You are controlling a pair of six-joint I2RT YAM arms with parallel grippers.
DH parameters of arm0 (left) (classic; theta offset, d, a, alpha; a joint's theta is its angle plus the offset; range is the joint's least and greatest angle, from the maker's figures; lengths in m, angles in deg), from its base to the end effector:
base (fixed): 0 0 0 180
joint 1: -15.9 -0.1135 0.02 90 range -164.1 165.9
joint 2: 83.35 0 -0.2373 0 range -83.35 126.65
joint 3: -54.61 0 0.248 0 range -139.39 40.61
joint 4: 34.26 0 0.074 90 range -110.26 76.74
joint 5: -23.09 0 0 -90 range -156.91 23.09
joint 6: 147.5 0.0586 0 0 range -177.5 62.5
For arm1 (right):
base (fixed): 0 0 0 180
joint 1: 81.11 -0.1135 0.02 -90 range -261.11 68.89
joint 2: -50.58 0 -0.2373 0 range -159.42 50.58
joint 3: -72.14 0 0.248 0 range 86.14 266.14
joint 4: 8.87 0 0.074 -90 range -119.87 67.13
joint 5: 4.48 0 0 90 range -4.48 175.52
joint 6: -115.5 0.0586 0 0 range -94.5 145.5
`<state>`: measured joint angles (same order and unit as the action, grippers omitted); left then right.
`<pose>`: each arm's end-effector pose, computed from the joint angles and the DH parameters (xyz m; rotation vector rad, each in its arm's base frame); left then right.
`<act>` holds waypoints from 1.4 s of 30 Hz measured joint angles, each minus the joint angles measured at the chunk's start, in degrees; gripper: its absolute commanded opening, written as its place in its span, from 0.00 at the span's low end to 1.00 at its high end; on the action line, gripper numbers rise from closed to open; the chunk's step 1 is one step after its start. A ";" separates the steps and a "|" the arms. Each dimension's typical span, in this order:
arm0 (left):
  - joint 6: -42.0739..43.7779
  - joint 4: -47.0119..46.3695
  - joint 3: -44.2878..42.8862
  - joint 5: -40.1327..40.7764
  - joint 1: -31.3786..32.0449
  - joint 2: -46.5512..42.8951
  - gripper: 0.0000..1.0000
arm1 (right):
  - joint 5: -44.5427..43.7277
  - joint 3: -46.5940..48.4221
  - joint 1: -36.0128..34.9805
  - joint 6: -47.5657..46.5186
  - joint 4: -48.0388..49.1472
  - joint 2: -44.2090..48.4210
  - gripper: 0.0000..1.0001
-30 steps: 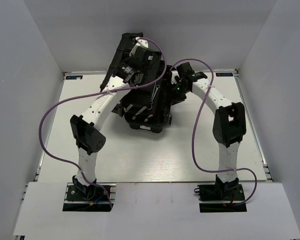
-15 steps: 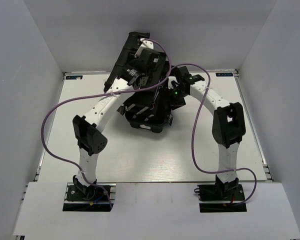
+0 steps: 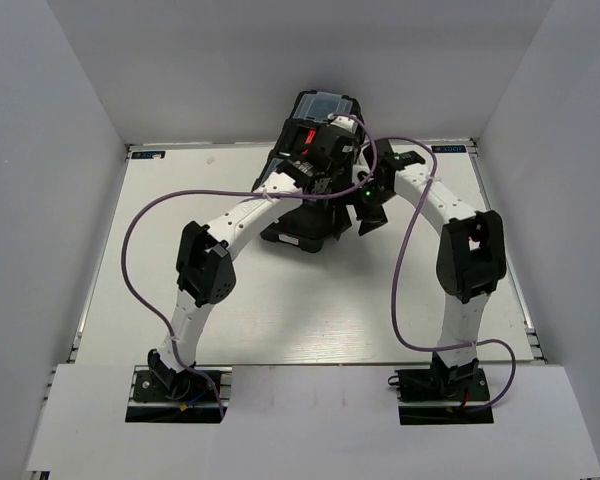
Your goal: Sort the tools into containers
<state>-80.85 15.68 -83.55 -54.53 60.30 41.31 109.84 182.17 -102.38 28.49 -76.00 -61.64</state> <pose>0.3672 -0.3420 0.2886 0.2859 2.2038 -0.4244 0.3664 0.1685 0.2045 -0.5529 2.7444 0.6966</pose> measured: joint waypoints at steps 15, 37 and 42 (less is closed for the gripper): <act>-0.87 -1.31 -4.07 -6.10 0.28 -1.60 0.39 | -6.34 -6.62 4.74 -0.39 2.71 10.86 0.90; -4.42 -6.93 30.80 -2.03 -27.67 -23.71 0.48 | -4.37 -0.13 8.81 -2.86 10.58 5.86 0.13; -3.52 -9.14 30.80 -9.46 -27.17 -15.37 0.47 | -6.51 3.45 8.79 -4.72 12.87 3.48 0.13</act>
<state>-84.37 6.55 -52.75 -63.99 33.14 25.94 103.33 185.62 -93.60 23.77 -63.12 -58.17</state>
